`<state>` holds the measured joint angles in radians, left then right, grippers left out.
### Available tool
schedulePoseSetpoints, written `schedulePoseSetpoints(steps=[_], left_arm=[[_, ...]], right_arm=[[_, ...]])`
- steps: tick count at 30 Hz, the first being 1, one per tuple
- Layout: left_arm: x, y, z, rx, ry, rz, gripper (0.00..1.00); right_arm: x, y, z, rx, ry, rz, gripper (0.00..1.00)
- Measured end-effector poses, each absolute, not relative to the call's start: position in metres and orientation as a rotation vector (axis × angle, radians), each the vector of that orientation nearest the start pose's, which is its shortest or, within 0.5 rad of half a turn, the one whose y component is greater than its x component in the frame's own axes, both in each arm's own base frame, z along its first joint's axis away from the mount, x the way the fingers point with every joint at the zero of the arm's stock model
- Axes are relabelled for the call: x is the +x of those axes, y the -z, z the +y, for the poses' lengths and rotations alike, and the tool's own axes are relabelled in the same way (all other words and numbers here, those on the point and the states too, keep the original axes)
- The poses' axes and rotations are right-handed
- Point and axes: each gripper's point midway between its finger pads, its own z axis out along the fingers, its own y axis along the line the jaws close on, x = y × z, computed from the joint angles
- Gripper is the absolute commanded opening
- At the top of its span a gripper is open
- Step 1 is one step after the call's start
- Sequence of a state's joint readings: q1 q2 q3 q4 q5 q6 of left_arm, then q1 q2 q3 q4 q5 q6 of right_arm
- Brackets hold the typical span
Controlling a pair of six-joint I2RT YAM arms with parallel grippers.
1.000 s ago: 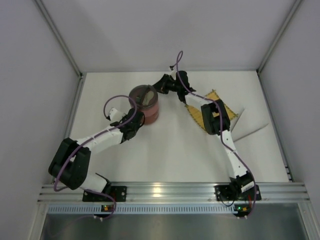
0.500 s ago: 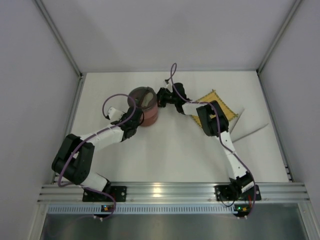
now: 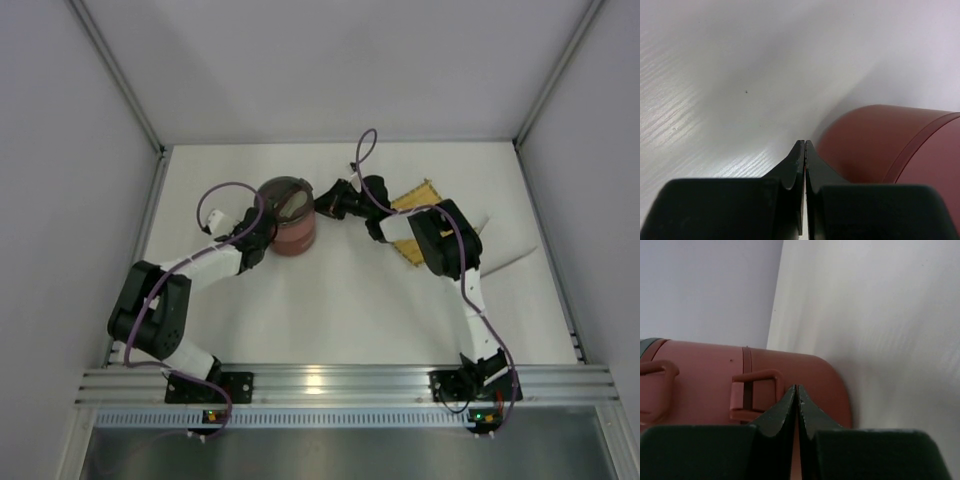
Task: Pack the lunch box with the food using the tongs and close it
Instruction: Adjust the packing box at the center of the board.
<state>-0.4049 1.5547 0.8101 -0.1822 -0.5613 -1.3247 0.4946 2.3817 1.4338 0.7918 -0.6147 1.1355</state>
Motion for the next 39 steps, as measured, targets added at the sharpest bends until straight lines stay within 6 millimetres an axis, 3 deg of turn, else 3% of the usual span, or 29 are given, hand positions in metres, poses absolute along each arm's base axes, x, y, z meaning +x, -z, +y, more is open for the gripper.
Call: schedulePoseSetpoints(steps=[5,17,19,23,26,30,34,39], left_arm=[[0.375,-0.054,-0.085,-1.228,0.143,1.978,0.0],[0.397,-0.059,-0.053,-1.246,0.075,1.946,0.0],[0.402,-0.061,-0.051,-1.24,0.077,1.942,0.0],[0.417,-0.073,-0.07,-1.194,0.176,1.952,0.0],[0.425,-0.082,-0.078,-1.17,0.225,1.951,0.0],[0.424,-0.082,-0.076,-1.172,0.218,1.955,0.0],[0.415,-0.085,-0.071,-1.196,0.188,1.957,0.0],[0.404,-0.116,-0.063,-1.217,0.204,1.893,0.0]], right_arm=[[0.451,-0.086,0.386,0.151,-1.592,2.036,0.04],[0.421,-0.091,0.385,0.119,-1.519,2.05,0.02],[0.405,-0.098,0.393,0.066,-1.548,2.056,0.02],[0.348,-0.125,0.434,-0.148,-1.659,2.048,0.02],[0.313,-0.146,0.453,-0.283,-1.713,2.025,0.02],[0.314,-0.154,0.447,-0.294,-1.664,2.037,0.01],[0.318,-0.147,0.435,-0.28,-1.59,2.089,0.0],[0.31,-0.143,0.423,-0.309,-1.504,2.151,0.01]])
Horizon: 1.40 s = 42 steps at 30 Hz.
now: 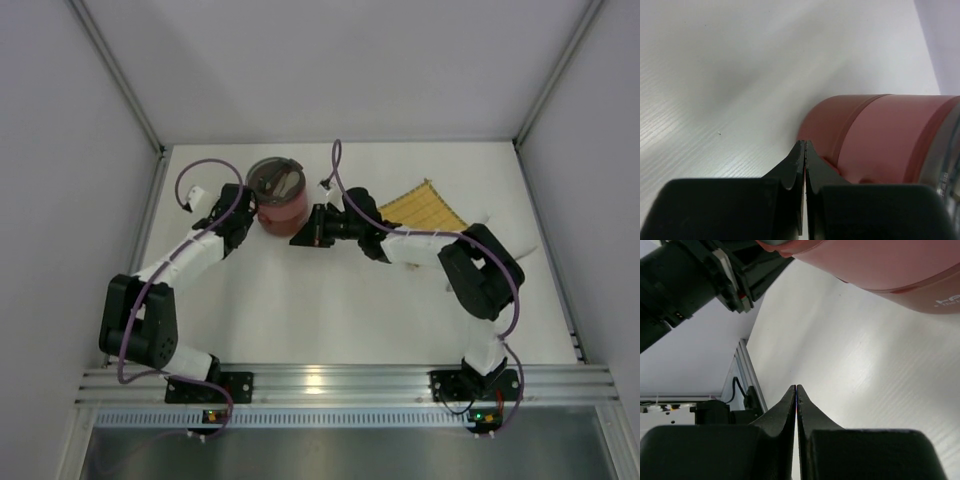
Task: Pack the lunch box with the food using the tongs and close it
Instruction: Adjust the packing box at the center of the board.
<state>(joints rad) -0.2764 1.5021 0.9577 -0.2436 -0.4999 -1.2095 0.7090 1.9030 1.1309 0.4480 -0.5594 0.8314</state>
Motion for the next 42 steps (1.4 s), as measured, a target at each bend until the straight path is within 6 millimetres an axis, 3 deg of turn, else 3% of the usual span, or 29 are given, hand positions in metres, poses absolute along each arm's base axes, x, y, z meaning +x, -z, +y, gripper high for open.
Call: schedulePoseSetpoints(steps=[3,7,13,21,26,31,37,42], left_arm=[[0.4,-0.128,-0.06,-1.22,0.212,1.868,0.0],[0.395,-0.127,-0.058,-1.221,0.204,1.874,0.0],[0.388,-0.134,-0.055,-1.209,0.204,1.867,0.0],[0.401,-0.18,-0.062,-1.153,0.269,1.794,0.0],[0.417,-0.22,-0.063,-1.132,0.294,1.712,0.03],[0.45,-0.241,-0.067,-1.118,0.289,1.663,0.04],[0.486,-0.226,-0.071,-1.104,0.213,1.68,0.04],[0.501,-0.218,-0.069,-1.102,0.177,1.689,0.04]], right_arm=[[0.307,-0.149,0.416,-0.333,-1.456,2.165,0.01],[0.309,-0.165,0.411,-0.371,-1.394,2.158,0.02],[0.33,-0.213,0.409,-0.411,-1.317,2.086,0.02],[0.394,-0.262,0.364,-0.308,-1.195,2.021,0.03],[0.421,-0.287,0.351,-0.278,-1.15,1.967,0.03],[0.435,-0.276,0.35,-0.234,-1.102,2.005,0.02],[0.453,-0.236,0.343,-0.132,-0.994,2.115,0.02],[0.457,-0.214,0.339,-0.08,-0.948,2.172,0.02]])
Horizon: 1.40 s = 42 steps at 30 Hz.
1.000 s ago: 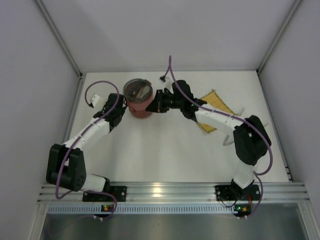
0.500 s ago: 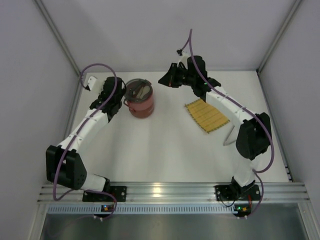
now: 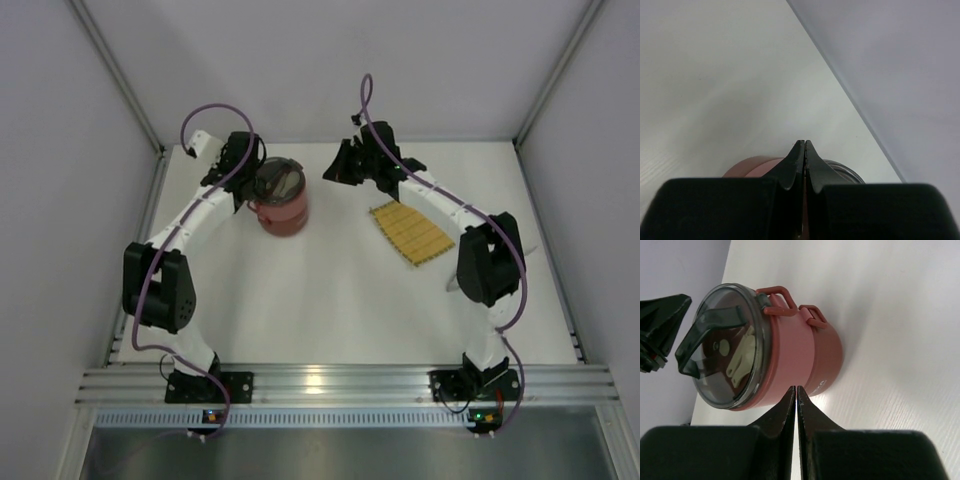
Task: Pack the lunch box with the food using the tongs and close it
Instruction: Adjust the packing box at the center of the board.
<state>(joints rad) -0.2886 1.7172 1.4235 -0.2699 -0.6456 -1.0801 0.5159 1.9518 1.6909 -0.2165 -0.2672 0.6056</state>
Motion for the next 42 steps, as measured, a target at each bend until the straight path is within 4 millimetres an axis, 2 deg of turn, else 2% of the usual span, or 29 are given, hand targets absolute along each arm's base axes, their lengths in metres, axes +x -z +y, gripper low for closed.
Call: schedulePoseSetpoints(steps=[9,15,26,36,42], left_arm=[[0.513,-0.216,-0.054,-1.125,0.149,1.672,0.03],[0.52,-0.198,-0.052,-1.133,0.127,1.703,0.03],[0.522,-0.186,-0.061,-1.122,0.158,1.747,0.02],[0.523,-0.181,-0.061,-1.126,0.176,1.752,0.02],[0.522,-0.178,-0.058,-1.131,0.163,1.745,0.03]], right_arm=[[0.464,-0.181,0.342,-0.055,-0.922,2.241,0.02],[0.467,-0.168,0.347,-0.049,-0.925,2.267,0.01],[0.474,-0.177,0.362,-0.075,-0.968,2.238,0.01],[0.472,-0.171,0.374,-0.096,-0.989,2.252,0.01],[0.472,-0.167,0.372,-0.089,-0.957,2.262,0.02]])
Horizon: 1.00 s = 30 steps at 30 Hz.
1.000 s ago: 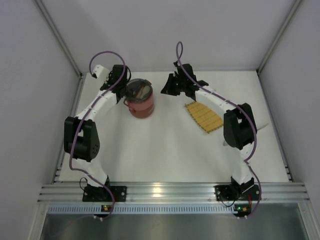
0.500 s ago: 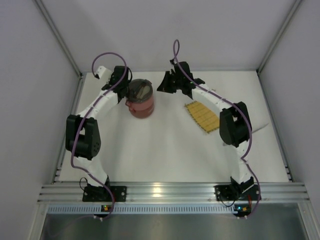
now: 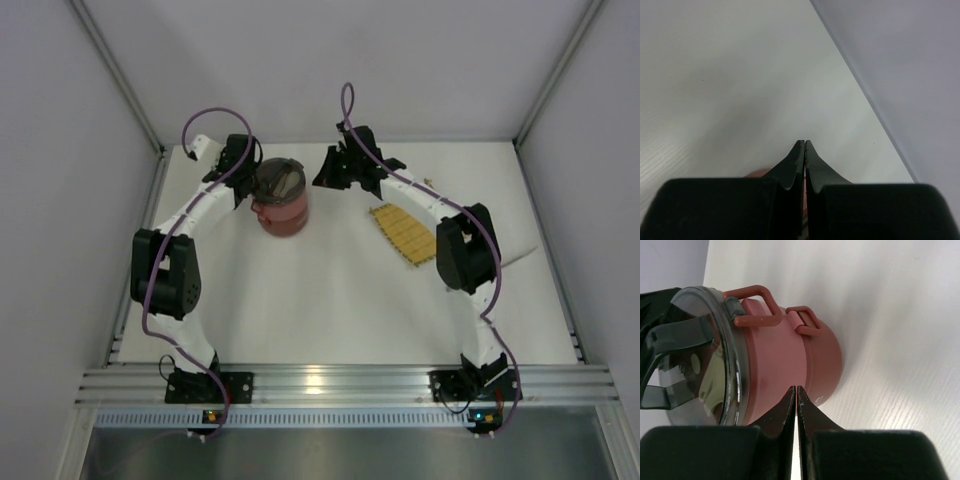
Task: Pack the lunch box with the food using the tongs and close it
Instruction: Adjust the packing box at the center of the board.
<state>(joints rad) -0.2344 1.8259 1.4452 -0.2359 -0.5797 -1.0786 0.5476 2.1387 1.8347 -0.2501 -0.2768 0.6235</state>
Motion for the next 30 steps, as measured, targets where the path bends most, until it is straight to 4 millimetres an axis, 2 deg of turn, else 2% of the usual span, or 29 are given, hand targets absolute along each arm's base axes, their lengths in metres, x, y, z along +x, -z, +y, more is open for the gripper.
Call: schedulePoseSetpoints(steps=[4,7,11,14,17,21,26,30], left_arm=[[0.521,-0.182,-0.056,-1.128,0.156,1.739,0.04],[0.52,-0.19,-0.055,-1.123,0.159,1.725,0.04],[0.515,-0.209,-0.052,-1.12,0.167,1.692,0.04],[0.509,-0.224,-0.048,-1.123,0.169,1.665,0.04],[0.502,-0.237,-0.047,-1.123,0.19,1.642,0.04],[0.495,-0.243,-0.048,-1.117,0.216,1.642,0.03],[0.496,-0.238,-0.065,-1.084,0.3,1.704,0.01],[0.496,-0.234,-0.076,-1.063,0.349,1.735,0.01]], right_arm=[[0.475,-0.164,0.366,-0.083,-0.911,2.272,0.02],[0.479,-0.171,0.365,-0.081,-0.894,2.257,0.03],[0.489,-0.193,0.364,-0.087,-0.904,2.199,0.04],[0.507,-0.222,0.367,-0.096,-0.927,2.116,0.07],[0.519,-0.238,0.366,-0.104,-0.961,2.06,0.1],[0.526,-0.234,0.369,-0.108,-1.013,2.043,0.17],[0.529,-0.216,0.377,-0.114,-1.071,2.055,0.19],[0.53,-0.209,0.381,-0.119,-1.092,2.062,0.2]])
